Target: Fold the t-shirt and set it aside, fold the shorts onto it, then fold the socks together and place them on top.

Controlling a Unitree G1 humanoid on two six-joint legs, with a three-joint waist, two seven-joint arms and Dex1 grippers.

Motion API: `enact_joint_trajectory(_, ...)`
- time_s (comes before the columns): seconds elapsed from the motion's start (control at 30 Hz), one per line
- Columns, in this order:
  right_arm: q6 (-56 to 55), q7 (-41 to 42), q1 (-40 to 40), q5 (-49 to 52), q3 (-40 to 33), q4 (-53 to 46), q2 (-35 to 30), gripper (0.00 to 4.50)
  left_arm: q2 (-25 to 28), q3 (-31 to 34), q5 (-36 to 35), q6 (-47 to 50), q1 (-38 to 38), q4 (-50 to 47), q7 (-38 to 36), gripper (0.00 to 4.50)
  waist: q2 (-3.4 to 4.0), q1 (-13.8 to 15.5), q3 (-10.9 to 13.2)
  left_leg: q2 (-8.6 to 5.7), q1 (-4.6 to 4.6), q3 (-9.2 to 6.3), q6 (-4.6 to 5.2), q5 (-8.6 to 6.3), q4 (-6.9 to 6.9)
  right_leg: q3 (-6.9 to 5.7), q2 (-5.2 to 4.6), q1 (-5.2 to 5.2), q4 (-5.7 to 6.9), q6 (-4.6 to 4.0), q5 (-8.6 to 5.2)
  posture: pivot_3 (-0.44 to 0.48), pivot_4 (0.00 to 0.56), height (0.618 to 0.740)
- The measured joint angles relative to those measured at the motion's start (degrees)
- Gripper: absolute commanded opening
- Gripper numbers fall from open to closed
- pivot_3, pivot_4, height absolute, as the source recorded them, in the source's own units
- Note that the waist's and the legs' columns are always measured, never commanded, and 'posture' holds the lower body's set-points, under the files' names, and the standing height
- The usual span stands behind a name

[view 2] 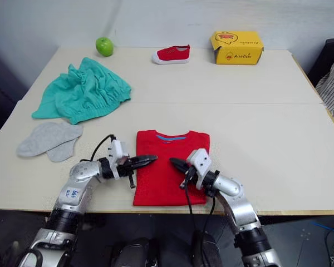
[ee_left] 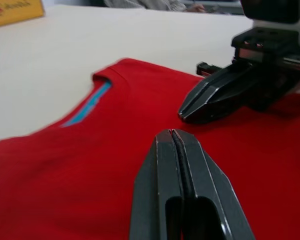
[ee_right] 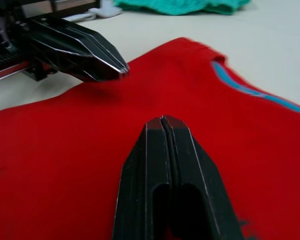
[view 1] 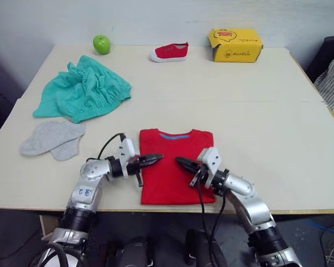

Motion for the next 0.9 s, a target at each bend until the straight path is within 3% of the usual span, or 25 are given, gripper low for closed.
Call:
enact_joint_trajectory(0.23,-2.05,-3.42,0.46,0.11,-6.55,3.27,-2.13,0.00,3.18,-1.67,0.47,-0.57,6.04,-3.83,-2.25,0.02,-0.03,0.09,-0.02,0.02,0.04,-0.02,0.02,-0.04,0.00,0.01,-0.01,0.02,0.00,-0.03,-0.01,0.000,0.150,0.740)
enact_joint_trajectory(0.47,2.18,-4.53,0.75,7.08,-18.15,7.05,-6.24,0.00,4.08,-1.56,0.35,-1.30,5.76,-3.03,-2.86,0.02,0.03,0.11,-0.06,0.03,0.05,-0.02,0.03,-0.06,0.00,0.01,-0.01,0.03,0.01,-0.04,-0.02,0.000,0.150,0.740)
enact_joint_trajectory(0.57,10.92,-2.99,2.79,14.55,-22.38,3.65,-8.99,0.57,4.34,-1.44,0.18,-1.80,5.53,-2.42,-3.79,0.00,0.06,0.09,-0.07,0.06,0.05,-0.02,0.04,-0.06,0.00,0.01,-0.01,0.02,0.01,-0.05,-0.03,0.000,0.150,0.740)
enact_joint_trajectory(0.7,26.88,1.10,5.29,25.52,-23.82,-4.14,-15.94,1.97,4.51,-1.06,0.18,-2.57,4.95,-1.23,-4.20,0.00,0.10,0.04,-0.10,0.09,0.05,-0.04,0.12,-0.12,0.00,0.00,-0.03,0.02,-0.01,-0.05,-0.03,0.000,0.150,0.740)
enact_joint_trajectory(0.77,41.35,1.36,4.86,32.97,-23.84,-5.86,-21.40,2.68,4.52,-0.50,0.19,-2.94,4.23,0.00,-4.18,0.00,0.11,0.10,-0.10,0.08,0.06,-0.08,0.30,-0.22,0.00,0.00,-0.10,0.02,-0.04,-0.07,-0.03,0.000,0.150,0.740)
enact_joint_trajectory(0.83,54.55,1.62,2.36,39.88,-24.45,-5.89,-25.75,3.33,4.55,-0.07,0.28,-3.43,3.97,0.71,-4.20,0.00,0.13,0.06,-0.12,0.07,0.06,-0.08,0.30,-0.23,0.00,0.00,-0.15,0.02,-0.15,-0.09,-0.04,0.000,0.150,0.740)
enact_joint_trajectory(0.9,60.56,2.03,-0.03,42.27,-23.86,-5.58,-27.26,4.01,4.53,-0.03,0.34,-3.99,3.72,1.30,-4.24,0.00,0.10,0.12,-0.13,0.10,0.06,-0.12,0.27,-0.25,0.00,-0.05,-0.13,0.03,-0.23,-0.13,-0.06,0.000,0.150,0.740)
